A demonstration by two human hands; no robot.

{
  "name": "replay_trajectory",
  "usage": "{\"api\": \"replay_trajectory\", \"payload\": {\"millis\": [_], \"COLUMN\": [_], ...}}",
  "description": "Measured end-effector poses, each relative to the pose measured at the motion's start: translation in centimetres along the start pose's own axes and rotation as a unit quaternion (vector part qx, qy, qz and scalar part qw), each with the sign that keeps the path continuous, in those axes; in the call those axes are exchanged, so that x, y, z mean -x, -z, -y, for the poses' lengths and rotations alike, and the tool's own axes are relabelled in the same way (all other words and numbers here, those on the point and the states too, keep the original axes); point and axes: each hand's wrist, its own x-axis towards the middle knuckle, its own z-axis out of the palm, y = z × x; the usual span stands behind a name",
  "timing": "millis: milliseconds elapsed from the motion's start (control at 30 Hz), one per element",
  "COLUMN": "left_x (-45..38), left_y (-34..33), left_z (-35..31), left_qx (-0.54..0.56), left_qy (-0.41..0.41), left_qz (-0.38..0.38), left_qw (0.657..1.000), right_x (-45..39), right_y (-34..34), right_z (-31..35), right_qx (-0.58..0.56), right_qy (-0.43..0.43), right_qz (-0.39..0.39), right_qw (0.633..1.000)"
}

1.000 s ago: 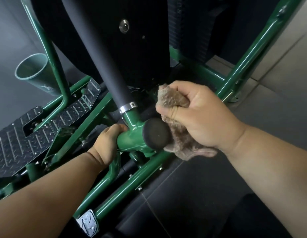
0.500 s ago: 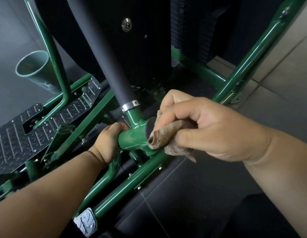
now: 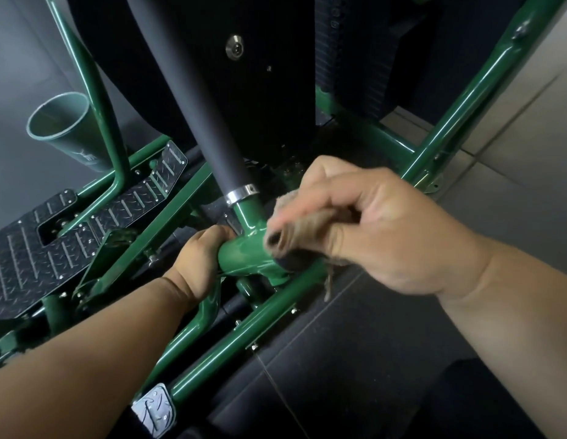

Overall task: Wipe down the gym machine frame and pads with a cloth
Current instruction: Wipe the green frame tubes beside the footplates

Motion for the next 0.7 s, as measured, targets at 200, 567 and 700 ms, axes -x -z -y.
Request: {"api": "replay_trajectory", "payload": {"millis": [200, 567, 700], "left_x": [-0.4, -0.4, -0.9], "left_y": [-0.1, 0.1, 0.5], "left_z": [1.4, 0.8, 1.3], "left_qx": [0.058, 0.251, 0.335], "left_qy": [0.066, 0.173, 0.165], "left_qz": [0.012, 0.019, 0.049], "left_qw": [0.996, 0.952, 0.926], "right_x": [-0.5, -3.1, -4.1], "right_y": [-0.6, -4.1, -4.9], "right_z": [-2.6, -7.0, -6.7], "right_qx": [-0.029, -0.249, -0.271], "right_qy": [-0.057, -0.218, -0.222], "right_qz": [-0.071, -0.163, -0.156], "right_qw": [0.995, 0.929, 0.924]}}
